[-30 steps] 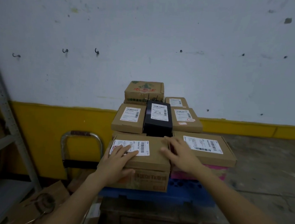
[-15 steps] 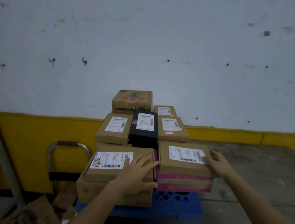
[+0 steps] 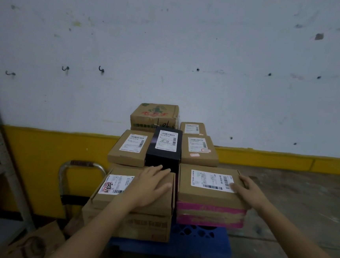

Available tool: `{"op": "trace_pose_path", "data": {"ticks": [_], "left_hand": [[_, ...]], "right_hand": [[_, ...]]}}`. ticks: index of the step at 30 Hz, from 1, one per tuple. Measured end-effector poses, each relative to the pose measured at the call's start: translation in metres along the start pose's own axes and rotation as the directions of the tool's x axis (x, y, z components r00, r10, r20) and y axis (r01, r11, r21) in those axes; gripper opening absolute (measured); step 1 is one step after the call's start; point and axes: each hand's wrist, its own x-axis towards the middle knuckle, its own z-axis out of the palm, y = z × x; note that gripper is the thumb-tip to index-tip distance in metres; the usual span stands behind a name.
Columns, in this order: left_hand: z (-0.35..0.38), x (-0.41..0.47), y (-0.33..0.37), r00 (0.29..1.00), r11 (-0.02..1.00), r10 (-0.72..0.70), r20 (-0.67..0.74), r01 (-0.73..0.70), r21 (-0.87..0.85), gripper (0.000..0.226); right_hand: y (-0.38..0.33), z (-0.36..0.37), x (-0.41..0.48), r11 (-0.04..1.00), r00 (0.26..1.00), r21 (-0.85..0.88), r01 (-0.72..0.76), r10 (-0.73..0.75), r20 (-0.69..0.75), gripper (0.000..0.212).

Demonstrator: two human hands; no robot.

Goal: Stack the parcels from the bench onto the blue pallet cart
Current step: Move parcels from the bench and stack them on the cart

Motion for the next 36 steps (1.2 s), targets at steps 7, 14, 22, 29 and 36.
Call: {"op": "trace_pose_path", "data": {"ticks": [7,14,22,29,36], "left_hand": [[-0.021,0.053,-0.033,0.995,0.993,-0.022,-0.098,0.033,0.112,0.057],[-0.027,0.095,-0.064,1.000,0.994,0.005,-0.009,-0.004,0.111,0.071],[-0.020,0.117,-0.083,0.999,0.999,0.043,0.020,-0.044,0.015,0.072],[-0.017,0.122,-0.086,0.998,0.998,0.057,0.022,-0.057,-0.017,0.071],[-0.017,0.127,-0.084,0.999,0.999,0.031,0.031,-0.030,-0.011,0.072]], "right_hand": [[0.000,0.005,0.008,1.000,0.999,0.012,-0.018,0.019,-0.035,0.066],[0.000,0.000,0.008,0.999,0.999,-0.042,-0.033,0.033,-0.008,0.067],[-0.009,0.003,0.011,0.994,0.999,-0.091,-0.054,0.054,-0.008,0.066],[-0.010,0.005,0.014,0.994,0.999,-0.101,-0.050,0.050,-0.004,0.064],[-0.014,-0.001,0.029,0.985,0.997,-0.171,-0.040,0.050,0.057,0.068]]}}
